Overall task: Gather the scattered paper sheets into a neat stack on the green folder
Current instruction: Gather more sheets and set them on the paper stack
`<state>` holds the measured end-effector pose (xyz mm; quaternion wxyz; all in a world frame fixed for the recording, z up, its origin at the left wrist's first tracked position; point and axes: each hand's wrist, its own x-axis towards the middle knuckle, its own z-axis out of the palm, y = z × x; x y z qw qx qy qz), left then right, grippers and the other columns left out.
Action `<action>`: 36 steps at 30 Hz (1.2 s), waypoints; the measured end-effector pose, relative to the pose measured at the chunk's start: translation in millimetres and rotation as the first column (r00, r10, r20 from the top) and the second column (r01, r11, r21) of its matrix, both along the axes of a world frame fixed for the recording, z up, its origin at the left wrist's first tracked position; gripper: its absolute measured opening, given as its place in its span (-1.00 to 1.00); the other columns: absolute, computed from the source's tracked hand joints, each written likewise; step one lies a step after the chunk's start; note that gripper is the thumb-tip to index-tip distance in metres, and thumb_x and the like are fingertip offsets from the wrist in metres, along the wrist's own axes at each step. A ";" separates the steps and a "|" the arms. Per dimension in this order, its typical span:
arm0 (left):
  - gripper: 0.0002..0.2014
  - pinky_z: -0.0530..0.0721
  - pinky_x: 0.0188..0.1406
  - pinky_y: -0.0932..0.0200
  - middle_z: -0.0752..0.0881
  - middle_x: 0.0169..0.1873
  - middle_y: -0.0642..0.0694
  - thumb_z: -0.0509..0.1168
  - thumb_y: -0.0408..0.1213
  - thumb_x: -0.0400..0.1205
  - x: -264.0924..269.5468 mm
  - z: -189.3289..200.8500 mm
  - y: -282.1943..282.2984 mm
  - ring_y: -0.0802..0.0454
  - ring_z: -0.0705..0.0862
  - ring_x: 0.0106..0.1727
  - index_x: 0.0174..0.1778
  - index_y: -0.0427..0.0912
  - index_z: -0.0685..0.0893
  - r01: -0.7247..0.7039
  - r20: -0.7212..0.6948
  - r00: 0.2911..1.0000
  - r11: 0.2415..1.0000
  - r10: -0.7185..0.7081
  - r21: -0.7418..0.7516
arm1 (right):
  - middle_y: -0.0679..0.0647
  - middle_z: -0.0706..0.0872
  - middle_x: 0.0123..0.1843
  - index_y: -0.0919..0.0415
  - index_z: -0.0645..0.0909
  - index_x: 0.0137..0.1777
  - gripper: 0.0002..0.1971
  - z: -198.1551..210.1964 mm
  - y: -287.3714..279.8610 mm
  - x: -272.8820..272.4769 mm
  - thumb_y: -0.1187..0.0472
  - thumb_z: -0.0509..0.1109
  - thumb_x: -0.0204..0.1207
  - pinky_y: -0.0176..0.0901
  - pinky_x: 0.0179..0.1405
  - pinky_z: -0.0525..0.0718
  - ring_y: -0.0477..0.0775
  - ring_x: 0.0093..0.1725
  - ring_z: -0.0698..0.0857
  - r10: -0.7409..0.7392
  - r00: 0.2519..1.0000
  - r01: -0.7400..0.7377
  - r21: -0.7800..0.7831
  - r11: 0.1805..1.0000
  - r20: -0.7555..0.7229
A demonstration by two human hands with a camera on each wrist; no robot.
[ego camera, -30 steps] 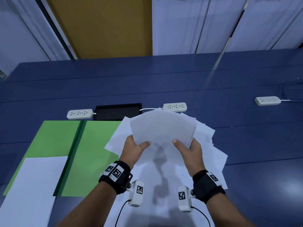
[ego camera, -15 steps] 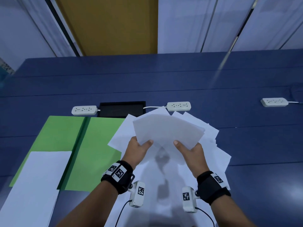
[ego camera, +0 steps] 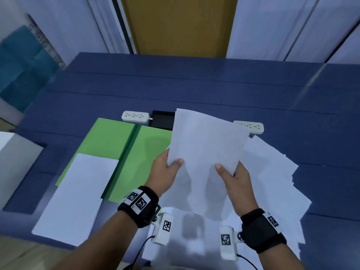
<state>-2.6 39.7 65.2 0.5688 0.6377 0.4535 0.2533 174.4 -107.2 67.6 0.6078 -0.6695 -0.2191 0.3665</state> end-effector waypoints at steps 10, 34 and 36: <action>-0.50 0.68 0.46 -0.19 0.79 0.33 0.11 0.42 -0.12 0.65 -147.2 -4.9 65.1 0.10 0.75 0.36 0.55 0.05 0.59 -0.116 -0.106 0.988 0.993 0.114 -0.022 | -0.30 0.83 0.19 -0.20 0.71 0.37 -0.52 -15.7 69.6 -108.9 0.37 0.15 0.80 -0.31 0.03 0.66 -0.26 0.01 0.71 0.249 0.965 -0.232 -0.170 0.958 0.085; -0.51 0.61 0.15 0.05 0.68 0.23 -0.07 0.30 -0.37 0.69 -392.7 -113.7 194.9 -0.11 0.65 0.19 0.57 -0.07 0.53 -0.214 -0.610 0.782 0.975 0.131 -0.065 | 0.01 0.61 0.62 0.09 0.61 0.59 -0.60 -89.3 203.0 -330.2 0.13 0.39 0.77 -0.31 0.44 0.47 0.03 0.55 0.60 0.889 0.458 -0.679 -0.638 0.364 0.019; -0.51 0.54 0.07 0.11 0.63 0.16 -0.08 0.25 -0.43 0.71 -392.6 -117.4 194.8 -0.09 0.59 0.09 0.58 -0.07 0.52 -0.233 -0.622 0.769 0.971 0.146 -0.060 | 0.05 0.55 0.68 0.12 0.53 0.67 -0.52 -88.5 205.6 -334.5 0.08 0.39 0.77 -0.24 0.50 0.43 0.08 0.62 0.55 0.906 0.422 -0.685 -0.660 0.309 -0.015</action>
